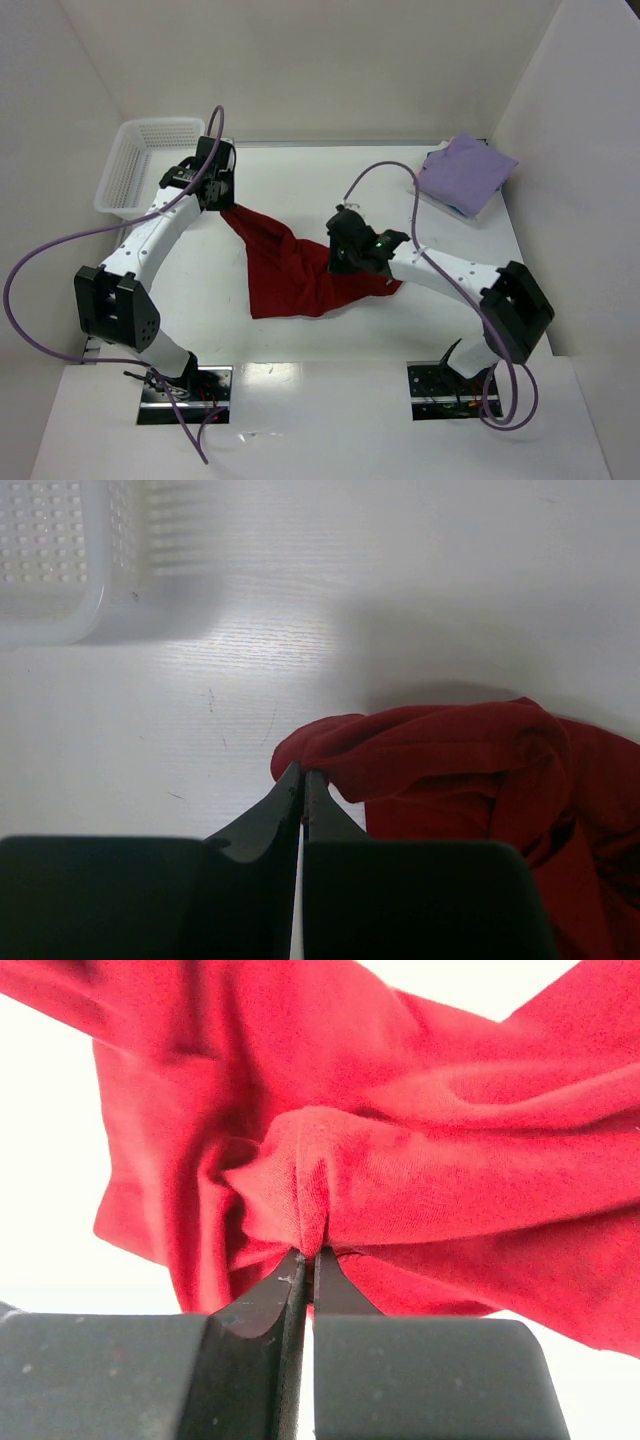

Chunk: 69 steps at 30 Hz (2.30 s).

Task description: Fold and stack the t-shirts

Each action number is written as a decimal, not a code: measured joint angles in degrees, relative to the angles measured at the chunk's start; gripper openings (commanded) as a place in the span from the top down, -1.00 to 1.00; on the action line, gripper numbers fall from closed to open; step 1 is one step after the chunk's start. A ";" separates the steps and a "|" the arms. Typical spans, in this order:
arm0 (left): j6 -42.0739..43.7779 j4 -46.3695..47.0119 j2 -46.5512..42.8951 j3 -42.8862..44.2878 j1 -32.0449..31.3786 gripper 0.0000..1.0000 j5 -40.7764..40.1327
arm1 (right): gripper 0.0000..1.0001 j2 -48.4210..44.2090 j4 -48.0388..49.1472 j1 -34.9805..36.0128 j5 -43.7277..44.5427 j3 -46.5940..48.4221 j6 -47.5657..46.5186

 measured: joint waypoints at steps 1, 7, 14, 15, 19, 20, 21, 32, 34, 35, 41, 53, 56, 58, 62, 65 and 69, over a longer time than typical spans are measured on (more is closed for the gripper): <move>0.00 0.00 0.02 0.00 0.00 1.00 -0.04 | 0.99 -1.44 -0.76 -0.11 0.68 1.01 -0.07; -0.02 -0.85 0.00 1.77 0.44 1.00 -0.81 | 0.99 -10.54 -3.82 -5.68 4.24 11.96 -3.50; 0.48 -3.23 -0.15 22.97 6.51 1.00 -1.66 | 0.99 -5.92 -6.97 -23.63 8.28 37.53 -11.19; 1.07 -3.28 -0.15 28.02 7.67 1.00 -2.05 | 0.99 -4.17 -6.88 -25.62 8.61 44.57 -12.59; 2.47 -3.32 -0.55 43.08 8.76 1.00 -4.92 | 0.99 -1.75 -6.99 -29.31 7.96 58.01 -15.06; 2.82 -3.19 -0.72 44.57 8.57 1.00 -5.20 | 0.99 -0.68 -7.80 -30.69 7.41 61.79 -15.67; 2.99 -3.23 -1.05 46.75 8.17 1.00 -5.46 | 0.99 0.72 -8.07 -32.26 6.71 66.20 -16.33; 5.16 -7.39 0.28 58.29 8.90 1.00 -14.53 | 0.99 -2.27 -8.87 -36.63 11.02 70.03 -22.53; 5.97 -7.45 0.15 59.71 8.90 1.00 -15.28 | 0.99 -4.92 -8.68 -36.63 11.02 66.73 -22.95; 6.03 -7.41 0.15 60.19 8.90 1.00 -15.43 | 0.99 -5.70 -8.76 -36.59 10.95 65.94 -22.99; 6.40 -7.80 0.11 64.02 8.87 1.00 -16.13 | 0.99 -10.29 -8.70 -36.54 7.52 63.23 -22.71; 8.96 -6.80 -2.34 64.65 8.50 1.00 -17.57 | 0.99 -17.18 -7.30 -36.54 4.81 59.10 -22.53; 9.16 -7.06 -4.07 63.43 8.35 1.00 -17.70 | 0.99 -17.70 -7.37 -36.54 5.03 56.54 -22.49; 9.29 -5.81 -6.88 59.14 8.31 1.00 -18.12 | 0.99 -18.05 -7.15 -36.54 5.05 55.49 -22.49; 9.51 -1.51 -11.80 47.50 8.24 1.00 -19.02 | 0.99 -16.57 -6.62 -36.54 5.70 54.69 -22.51; 10.23 0.74 -11.21 40.85 8.24 1.00 -20.50 | 0.99 -15.15 -5.77 -36.52 6.97 51.47 -22.84; 10.56 0.59 -8.59 33.77 8.13 1.00 -20.98 | 0.99 -13.97 -8.37 -36.52 9.44 48.28 -24.06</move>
